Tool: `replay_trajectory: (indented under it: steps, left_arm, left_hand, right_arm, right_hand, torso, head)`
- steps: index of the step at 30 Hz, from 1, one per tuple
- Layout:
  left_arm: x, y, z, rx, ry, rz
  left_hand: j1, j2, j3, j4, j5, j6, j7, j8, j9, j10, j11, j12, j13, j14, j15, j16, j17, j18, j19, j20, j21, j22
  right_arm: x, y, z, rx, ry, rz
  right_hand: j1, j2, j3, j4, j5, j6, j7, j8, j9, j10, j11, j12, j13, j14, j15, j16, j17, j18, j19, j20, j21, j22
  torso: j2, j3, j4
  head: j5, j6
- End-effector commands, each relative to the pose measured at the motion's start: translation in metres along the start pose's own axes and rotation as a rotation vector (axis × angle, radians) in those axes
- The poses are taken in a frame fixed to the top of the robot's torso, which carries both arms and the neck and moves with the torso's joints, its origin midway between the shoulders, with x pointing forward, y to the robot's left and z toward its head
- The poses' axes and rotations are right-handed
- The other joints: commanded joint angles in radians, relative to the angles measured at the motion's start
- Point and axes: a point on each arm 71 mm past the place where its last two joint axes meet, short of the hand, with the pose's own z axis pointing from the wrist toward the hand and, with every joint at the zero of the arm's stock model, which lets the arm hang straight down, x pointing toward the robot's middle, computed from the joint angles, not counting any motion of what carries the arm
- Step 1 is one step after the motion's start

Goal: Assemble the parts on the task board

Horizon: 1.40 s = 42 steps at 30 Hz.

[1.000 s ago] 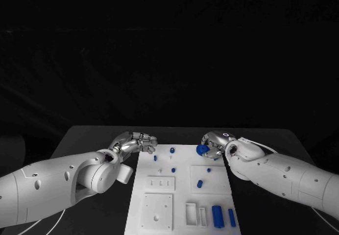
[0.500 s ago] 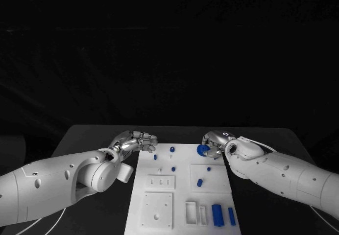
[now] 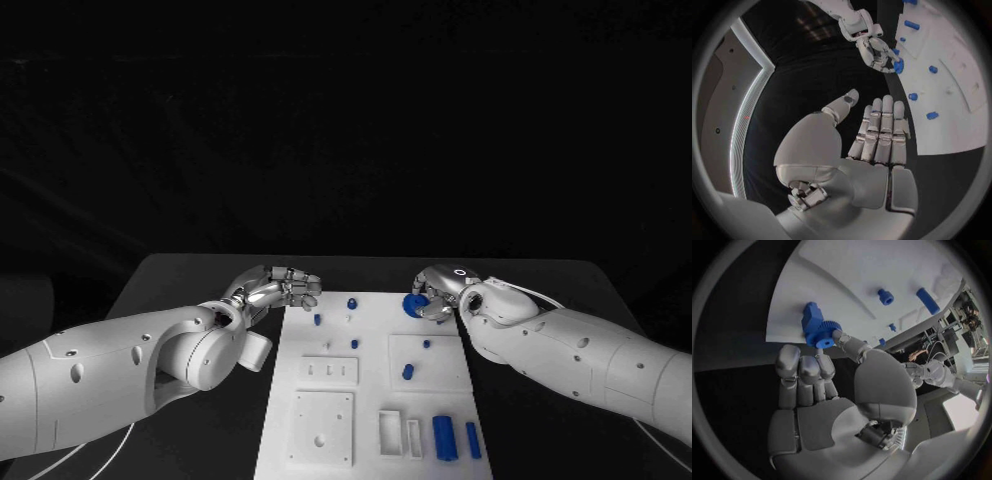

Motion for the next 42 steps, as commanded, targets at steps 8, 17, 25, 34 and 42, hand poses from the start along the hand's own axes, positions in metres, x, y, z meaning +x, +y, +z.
replay_trajectory:
  steps: [8,17,25,34,42]
  left_arm:
    - [0.001,-0.002,-0.001,0.013,0.016,0.000]
    - [0.001,-0.002,-0.001,0.013,0.016,0.000]
    - [0.000,-0.002,-0.002,0.014,0.013,0.001]
    - [-0.002,-0.002,-0.002,0.015,0.002,0.004]
    - [-0.005,-0.003,-0.003,0.033,-0.025,0.013]
  left_hand:
    - [-0.011,-0.003,-0.001,-0.006,-0.001,-0.004,0.001,-0.006,0.002,-0.006,-0.001,-0.005,-0.001,-0.002,0.001,-0.005,0.002,0.020,-0.010,0.000,0.006,0.022]
    - [-0.012,-0.003,0.000,-0.006,-0.001,-0.004,0.001,-0.005,0.002,-0.006,-0.001,-0.005,-0.001,-0.001,0.001,-0.005,0.002,0.020,-0.010,0.000,0.006,0.022]
    - [-0.013,-0.002,0.000,-0.007,-0.001,-0.004,0.001,-0.005,0.002,-0.006,-0.001,-0.005,-0.001,-0.001,0.001,-0.006,0.003,0.020,-0.010,0.000,0.007,0.022]
    - [-0.013,-0.002,0.001,-0.007,-0.001,-0.004,0.001,-0.005,0.002,-0.006,-0.001,-0.005,-0.001,-0.001,0.001,-0.006,0.003,0.020,-0.010,0.000,0.007,0.022]
    - [-0.013,-0.002,0.001,-0.007,-0.001,-0.004,0.001,-0.005,0.002,-0.006,0.000,-0.004,-0.001,-0.001,0.001,-0.006,0.003,0.020,-0.010,0.000,0.007,0.022]
  right_arm:
    - [0.015,0.003,-0.006,-0.041,0.038,-0.147]
    - [0.014,0.005,-0.007,-0.052,0.013,-0.154]
    - [0.007,0.013,-0.009,-0.057,-0.088,-0.183]
    - [-0.005,0.029,-0.011,-0.059,-0.193,-0.207]
    - [-0.014,0.061,-0.015,-0.144,-0.254,-0.226]
  right_hand:
    - [0.017,-0.009,0.004,-0.027,0.007,0.031,-0.003,0.014,0.004,0.005,-0.008,0.001,-0.006,0.006,-0.005,-0.008,0.007,0.102,-0.009,0.006,0.010,0.018]
    - [0.000,-0.004,0.028,-0.002,0.040,0.065,-0.014,0.027,0.006,0.009,-0.019,0.000,-0.010,0.010,-0.015,-0.015,0.014,0.102,-0.009,0.012,0.016,0.015]
    - [-0.005,-0.016,0.032,0.008,0.059,0.077,-0.018,0.032,0.007,0.015,-0.023,0.007,-0.007,0.012,-0.019,-0.018,0.019,0.102,-0.005,0.009,0.021,0.015]
    - [0.009,-0.027,0.057,0.022,0.045,0.087,-0.022,0.034,0.006,0.034,-0.027,0.026,0.007,0.013,-0.023,-0.021,0.024,0.102,-0.001,0.005,0.024,0.014]
    - [0.017,-0.050,0.083,0.043,0.020,0.094,-0.025,0.034,0.005,0.041,-0.030,0.029,0.007,0.016,-0.025,-0.024,0.029,0.102,0.004,0.003,0.027,0.013]
  torso:
    - [-0.001,0.0004,0.0001]
    - [-0.001,0.0003,0.0000]
    - [-0.001,0.0005,-0.0012]
    - [-0.002,-0.0013,-0.0003]
    - [-0.002,-0.0007,-0.0037]
  head:
    - [-0.001,-0.003]
    - [-0.002,-0.004]
    - [0.001,-0.003]
    - [0.004,0.001]
    - [0.003,0.005]
